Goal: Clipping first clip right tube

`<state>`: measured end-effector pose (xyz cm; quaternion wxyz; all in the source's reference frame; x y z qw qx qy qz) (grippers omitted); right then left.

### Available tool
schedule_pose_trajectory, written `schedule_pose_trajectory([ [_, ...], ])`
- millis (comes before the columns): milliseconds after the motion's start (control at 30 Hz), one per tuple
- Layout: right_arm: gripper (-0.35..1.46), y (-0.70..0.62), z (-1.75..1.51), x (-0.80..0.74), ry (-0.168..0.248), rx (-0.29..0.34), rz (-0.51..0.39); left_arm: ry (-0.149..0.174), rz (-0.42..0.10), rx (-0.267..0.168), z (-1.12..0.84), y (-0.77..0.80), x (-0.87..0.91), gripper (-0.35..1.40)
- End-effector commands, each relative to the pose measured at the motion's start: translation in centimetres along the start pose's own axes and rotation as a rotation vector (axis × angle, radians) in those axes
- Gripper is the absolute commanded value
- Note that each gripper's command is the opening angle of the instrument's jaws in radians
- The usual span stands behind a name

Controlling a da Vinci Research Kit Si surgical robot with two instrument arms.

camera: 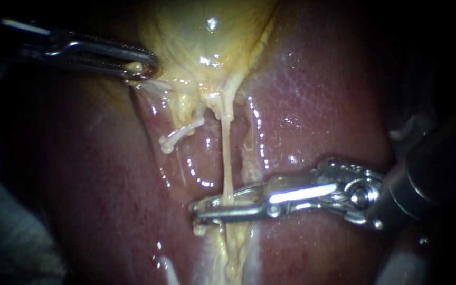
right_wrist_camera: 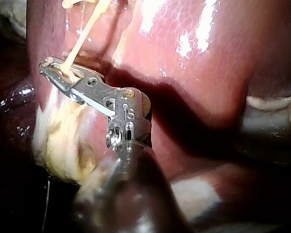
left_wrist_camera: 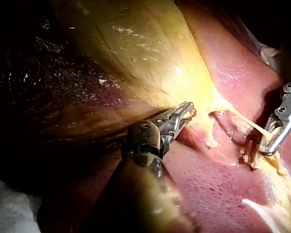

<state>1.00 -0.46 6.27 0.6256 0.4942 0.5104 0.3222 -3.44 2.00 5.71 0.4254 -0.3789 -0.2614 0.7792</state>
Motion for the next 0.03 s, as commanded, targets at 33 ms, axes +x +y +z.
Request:
schedule_pose_trajectory([
  [33,-0.23,0.02,-0.01,-0.01,0.000,-0.001,0.000,0.000,0.000,0.000,0.00,0.00,0.00,-0.35],
])
